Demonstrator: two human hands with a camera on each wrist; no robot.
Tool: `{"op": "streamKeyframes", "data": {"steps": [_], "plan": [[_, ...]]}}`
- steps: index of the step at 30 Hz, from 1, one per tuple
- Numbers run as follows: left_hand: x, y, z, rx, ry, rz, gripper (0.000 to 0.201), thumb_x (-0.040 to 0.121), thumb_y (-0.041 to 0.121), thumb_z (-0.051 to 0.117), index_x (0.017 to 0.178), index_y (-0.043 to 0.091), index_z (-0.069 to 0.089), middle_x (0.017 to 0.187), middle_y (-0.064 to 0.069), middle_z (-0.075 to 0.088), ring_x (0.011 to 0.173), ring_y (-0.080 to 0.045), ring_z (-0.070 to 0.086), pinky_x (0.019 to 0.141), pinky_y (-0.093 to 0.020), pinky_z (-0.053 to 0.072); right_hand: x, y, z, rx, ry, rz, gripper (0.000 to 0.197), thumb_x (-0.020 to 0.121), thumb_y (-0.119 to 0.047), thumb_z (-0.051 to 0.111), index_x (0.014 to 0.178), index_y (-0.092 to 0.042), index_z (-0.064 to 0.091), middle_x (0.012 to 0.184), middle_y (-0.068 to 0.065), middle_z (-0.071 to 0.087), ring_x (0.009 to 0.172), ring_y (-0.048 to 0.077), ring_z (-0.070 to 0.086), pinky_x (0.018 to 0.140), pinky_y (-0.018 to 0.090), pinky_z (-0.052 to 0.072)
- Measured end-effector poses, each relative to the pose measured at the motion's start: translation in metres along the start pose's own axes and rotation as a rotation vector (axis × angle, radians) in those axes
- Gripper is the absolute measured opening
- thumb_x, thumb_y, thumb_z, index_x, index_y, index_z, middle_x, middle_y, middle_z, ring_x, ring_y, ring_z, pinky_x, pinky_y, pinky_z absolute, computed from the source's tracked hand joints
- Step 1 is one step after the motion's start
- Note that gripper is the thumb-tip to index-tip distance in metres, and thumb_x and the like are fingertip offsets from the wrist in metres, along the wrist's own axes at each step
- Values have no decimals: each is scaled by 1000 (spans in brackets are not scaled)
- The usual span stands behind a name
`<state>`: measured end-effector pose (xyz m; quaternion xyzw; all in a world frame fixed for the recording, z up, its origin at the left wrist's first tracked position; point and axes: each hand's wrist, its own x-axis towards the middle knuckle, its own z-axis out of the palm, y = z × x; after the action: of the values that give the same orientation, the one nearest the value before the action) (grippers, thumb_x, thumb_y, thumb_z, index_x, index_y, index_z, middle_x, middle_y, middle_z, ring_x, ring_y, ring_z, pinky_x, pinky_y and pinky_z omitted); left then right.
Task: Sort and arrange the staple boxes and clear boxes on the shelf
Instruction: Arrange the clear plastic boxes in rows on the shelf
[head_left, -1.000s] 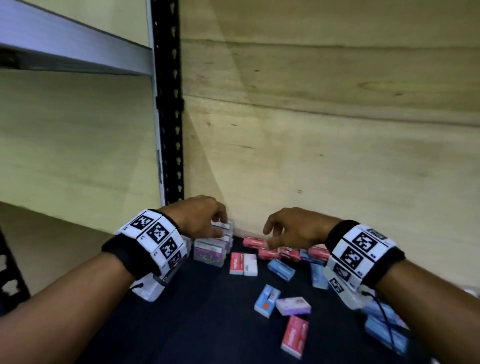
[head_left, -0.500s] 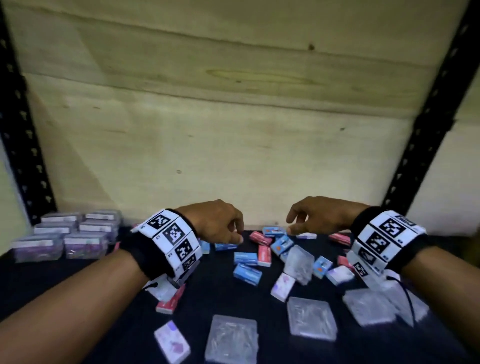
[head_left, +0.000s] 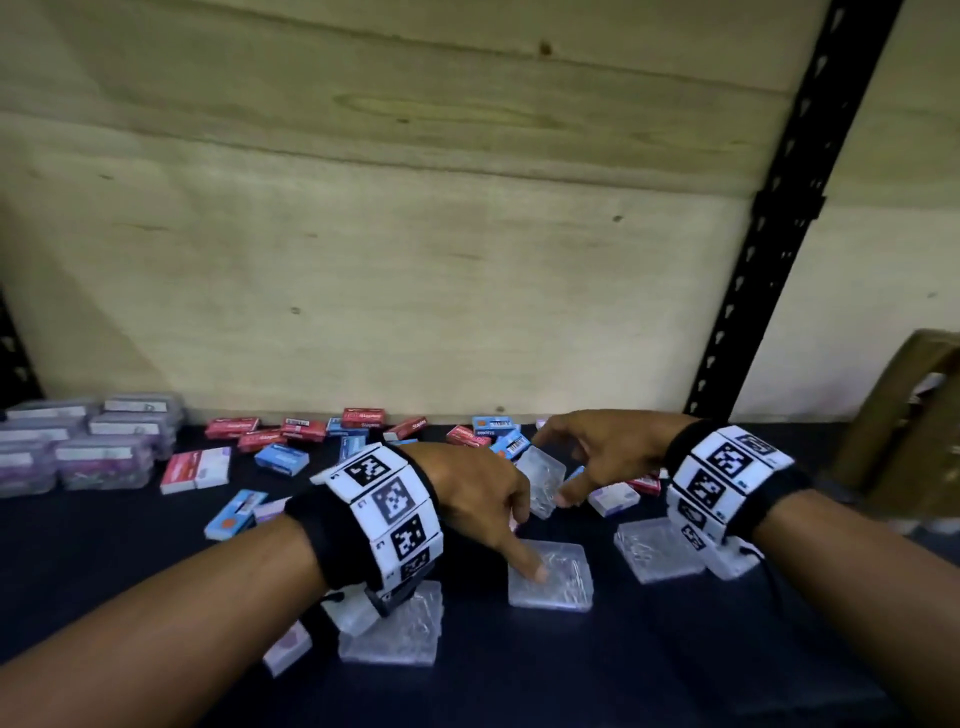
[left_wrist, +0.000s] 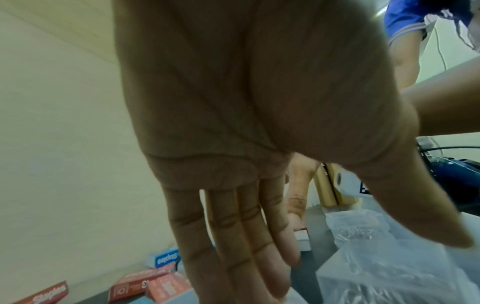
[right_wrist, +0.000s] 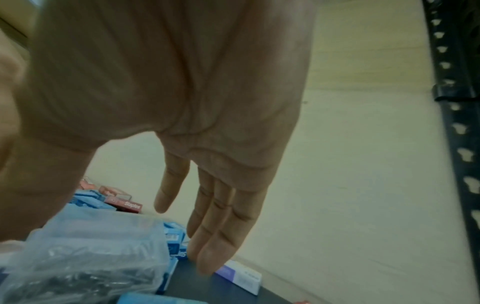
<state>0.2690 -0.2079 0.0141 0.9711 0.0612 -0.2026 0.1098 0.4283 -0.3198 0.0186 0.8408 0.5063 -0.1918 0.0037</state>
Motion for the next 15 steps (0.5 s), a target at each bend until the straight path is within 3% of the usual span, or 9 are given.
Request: {"op": "streamKeyframes", "data": {"steps": [4,9,15], "plan": [[-3,7,3,-1,-24,29,71,70,65,73,125,25,54,101,19,54,99,-8,54,91,-26,46,14,-10,7,-32,5,5,80,65,-49,85,130,-31,42,114,-7,63,103,15,61,95,37,50],[-2,11,7,67,-45,56,64,65,59,81,114,24,59,107,9,62,96,-13,59,88,-32,52,24,-16,14,-76,-7,10,80,71,-37,85,134,-24,39,118,4,63,108,28,62,94,38,49],[3,12,8,127,-27,83,55,70,52,80,111,21,61,104,5,64,92,-14,60,81,-31,53,26,-5,10,-57,-15,49,78,65,-41,85,130,-31,43,112,-4,62,101,19,62,94,37,50]]}}
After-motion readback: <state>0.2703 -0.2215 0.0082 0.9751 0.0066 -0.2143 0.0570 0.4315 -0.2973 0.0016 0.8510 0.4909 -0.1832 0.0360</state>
